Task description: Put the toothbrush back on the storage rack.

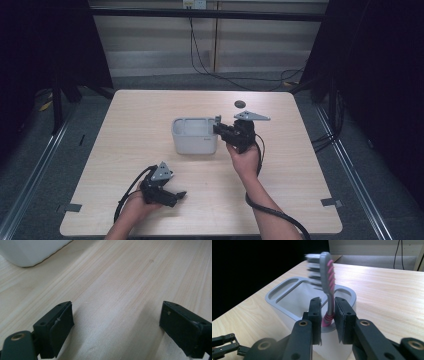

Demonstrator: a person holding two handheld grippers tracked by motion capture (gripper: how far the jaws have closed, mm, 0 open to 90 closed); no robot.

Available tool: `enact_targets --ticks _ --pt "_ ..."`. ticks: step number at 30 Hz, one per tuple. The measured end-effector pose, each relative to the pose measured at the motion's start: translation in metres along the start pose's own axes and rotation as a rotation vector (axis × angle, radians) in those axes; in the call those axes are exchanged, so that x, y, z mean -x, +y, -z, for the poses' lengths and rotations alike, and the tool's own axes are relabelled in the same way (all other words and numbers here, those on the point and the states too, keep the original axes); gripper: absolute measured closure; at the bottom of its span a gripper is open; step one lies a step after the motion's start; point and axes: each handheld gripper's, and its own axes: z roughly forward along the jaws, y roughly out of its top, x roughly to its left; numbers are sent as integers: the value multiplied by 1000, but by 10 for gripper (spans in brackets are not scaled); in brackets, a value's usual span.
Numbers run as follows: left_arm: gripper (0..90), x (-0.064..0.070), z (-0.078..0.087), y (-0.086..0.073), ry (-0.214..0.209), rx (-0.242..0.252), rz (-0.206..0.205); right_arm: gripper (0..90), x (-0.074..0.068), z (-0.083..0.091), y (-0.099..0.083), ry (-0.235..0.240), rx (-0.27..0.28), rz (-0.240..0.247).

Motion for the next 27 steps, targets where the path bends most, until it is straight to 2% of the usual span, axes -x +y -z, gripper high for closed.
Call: enact_targets --ticks 10,15,19,20,25,27 --pt "114 0 0 0 0 0 0 668 2 2 0 -8 13 -12" --pt "114 0 0 0 1 0 0 582 2 3 0 -28 20 -17" --pt "115 0 0 0 1 0 0 445 3 5 0 -27 30 -12" --pt "114 0 0 0 1 0 0 445 3 5 0 -27 30 -12" --pt "115 0 0 0 3 1 3 337 4 10 1 -23 36 1" --pt "114 1 0 0 3 1 4 330 4 10 1 -21 31 -2"
